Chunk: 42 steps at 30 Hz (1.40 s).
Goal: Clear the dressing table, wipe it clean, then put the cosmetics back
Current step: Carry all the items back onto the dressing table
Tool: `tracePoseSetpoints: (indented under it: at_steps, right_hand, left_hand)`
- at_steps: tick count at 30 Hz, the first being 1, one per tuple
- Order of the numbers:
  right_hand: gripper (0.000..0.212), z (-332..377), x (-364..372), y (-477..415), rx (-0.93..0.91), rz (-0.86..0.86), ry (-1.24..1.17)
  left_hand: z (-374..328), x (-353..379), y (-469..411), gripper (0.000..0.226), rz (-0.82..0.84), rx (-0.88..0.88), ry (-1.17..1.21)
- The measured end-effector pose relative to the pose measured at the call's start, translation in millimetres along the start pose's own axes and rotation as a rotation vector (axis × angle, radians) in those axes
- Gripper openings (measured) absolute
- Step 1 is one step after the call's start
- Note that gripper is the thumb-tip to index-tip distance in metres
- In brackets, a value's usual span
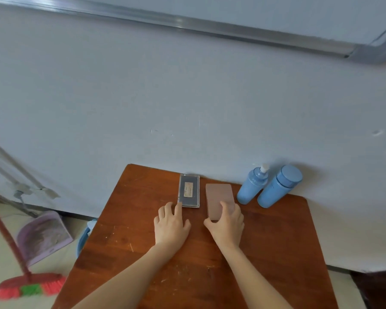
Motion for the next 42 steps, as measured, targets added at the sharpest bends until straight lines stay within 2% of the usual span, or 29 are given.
tracePoseSetpoints:
  at_steps: [8, 17, 26, 31, 35, 42]
  right_hand:
    - [0.07, -24, -6, 15, 0.009, 0.021, 0.052]
    - [0.07, -21, -8, 7, 0.055, -0.023, 0.045]
    - [0.067, -1, -11, 18, -0.088, -0.052, -0.004]
    - [0.067, 10, -14, 34, -0.116, -0.059, 0.015]
    - [0.067, 12, -24, 56, -0.084, -0.105, 0.039]
    - [0.066, 13, -39, 130, 0.137, -0.236, 0.117]
  left_hand:
    - [-26, 17, -33, 0.079, 0.044, -0.067, -0.074]
    - [-16, 11, -36, 0.067, 0.001, -0.087, -0.009]
    - [33, -6, 2, 0.064, -0.071, -0.136, 0.135]
    - [46, -16, 10, 0.063, -0.102, -0.081, 0.212]
    - [45, -20, 12, 0.062, -0.089, 0.045, 0.255]
    - [53, -29, 30, 0.062, 0.028, 0.307, 0.334]
Point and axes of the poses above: each hand's wrist, its own y-axis away from the middle knuckle, its own x-axis out of the palm, z = x × y, the point moved 10 cm from there along -y, towards the middle knuckle, and after that the axes turned 7 degrees about -z, right-handed, at the moved point
